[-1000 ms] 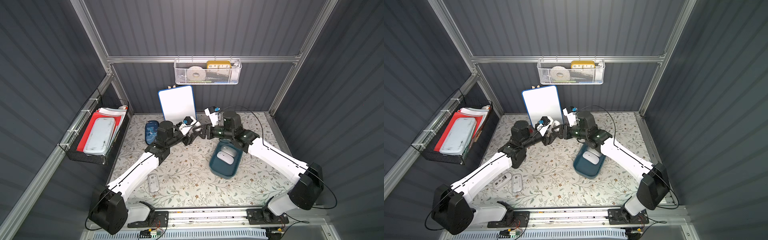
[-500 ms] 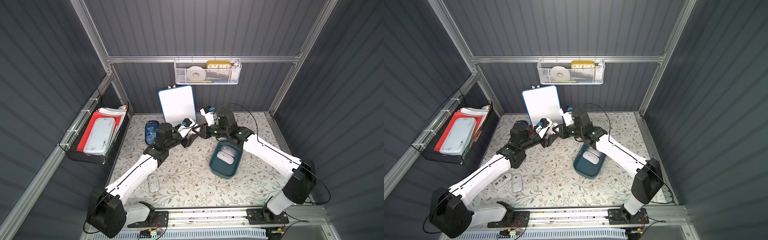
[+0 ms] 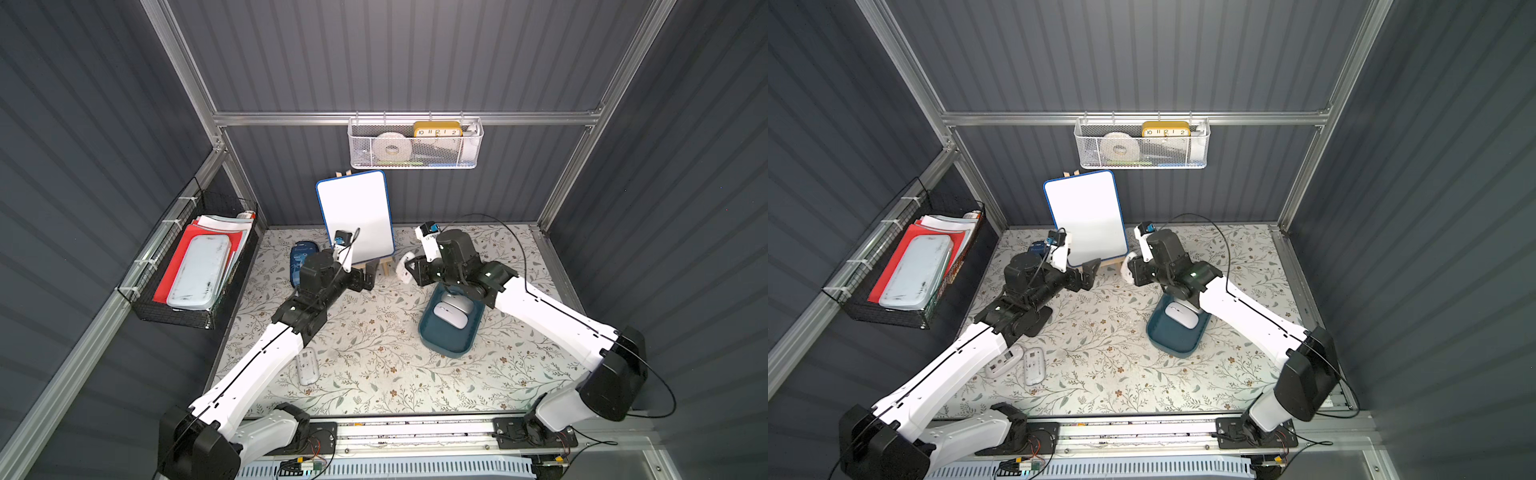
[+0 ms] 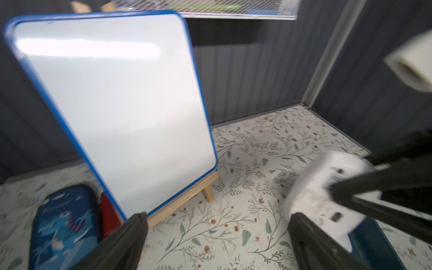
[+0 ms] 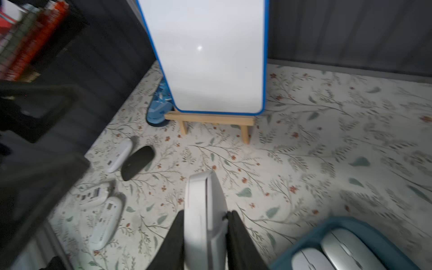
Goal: Put the mouse in the storage box
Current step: Adjust the storage box at the center of the board.
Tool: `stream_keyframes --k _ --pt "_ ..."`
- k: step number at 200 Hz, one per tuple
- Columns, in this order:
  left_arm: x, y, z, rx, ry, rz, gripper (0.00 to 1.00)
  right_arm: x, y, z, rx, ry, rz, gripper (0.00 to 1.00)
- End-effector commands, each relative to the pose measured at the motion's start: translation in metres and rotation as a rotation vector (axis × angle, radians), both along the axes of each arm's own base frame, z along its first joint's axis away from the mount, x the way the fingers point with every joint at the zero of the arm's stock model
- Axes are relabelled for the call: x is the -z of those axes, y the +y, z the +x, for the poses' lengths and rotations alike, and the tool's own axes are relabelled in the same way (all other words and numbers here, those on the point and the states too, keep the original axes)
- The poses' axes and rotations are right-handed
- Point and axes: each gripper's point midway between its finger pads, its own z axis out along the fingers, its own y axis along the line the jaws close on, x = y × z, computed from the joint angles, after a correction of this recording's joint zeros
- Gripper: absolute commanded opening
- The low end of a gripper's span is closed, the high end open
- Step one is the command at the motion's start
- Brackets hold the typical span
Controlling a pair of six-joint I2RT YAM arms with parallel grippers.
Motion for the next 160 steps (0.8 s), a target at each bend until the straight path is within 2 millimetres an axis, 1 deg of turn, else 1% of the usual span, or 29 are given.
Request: stream_keyframes --k 1,12,26,36,49,79,87,102,126,144,160 --pt "0.020 0.043 0.001 -0.259 0.158 -0.111 1.00 0.035 -0.069 -0.009 0.238 0.043 -0.225 0.00" --pt "0.025 0.048 -0.002 -0.289 0.193 -0.137 0.99 0.048 -0.084 -0.020 0.275 0.088 -0.267 0.00" --pt "0.027 0.049 -0.005 -0.302 0.233 -0.172 0.99 0.063 -0.104 -0.033 0.342 0.131 -0.323 0.00" --pt "0.029 0.049 -0.007 -0.308 0.264 -0.190 0.99 0.071 -0.113 -0.040 0.378 0.156 -0.334 0.00" --pt "0.030 0.047 -0.010 -0.291 0.281 -0.206 0.99 0.081 -0.115 -0.050 0.384 0.178 -0.326 0.00" --pt "0.030 0.047 -0.015 -0.282 0.271 -0.217 0.99 0.107 -0.107 -0.068 0.371 0.244 -0.297 0.00" --pt "0.031 0.048 -0.016 -0.283 0.272 -0.213 0.99 0.114 -0.105 -0.073 0.357 0.269 -0.310 0.00" --pt "0.033 0.049 -0.017 -0.287 0.276 -0.208 0.99 0.122 -0.107 -0.082 0.355 0.293 -0.357 0.00" --pt "0.040 0.048 -0.015 -0.284 0.275 -0.193 0.99 0.129 -0.116 -0.090 0.341 0.297 -0.414 0.00" --pt "0.046 0.046 -0.010 -0.283 0.293 -0.174 0.99 0.132 -0.132 -0.097 0.350 0.299 -0.488 0.00" --pt "0.054 0.044 -0.007 -0.281 0.315 -0.159 0.99 0.141 -0.145 -0.104 0.352 0.310 -0.558 0.00"
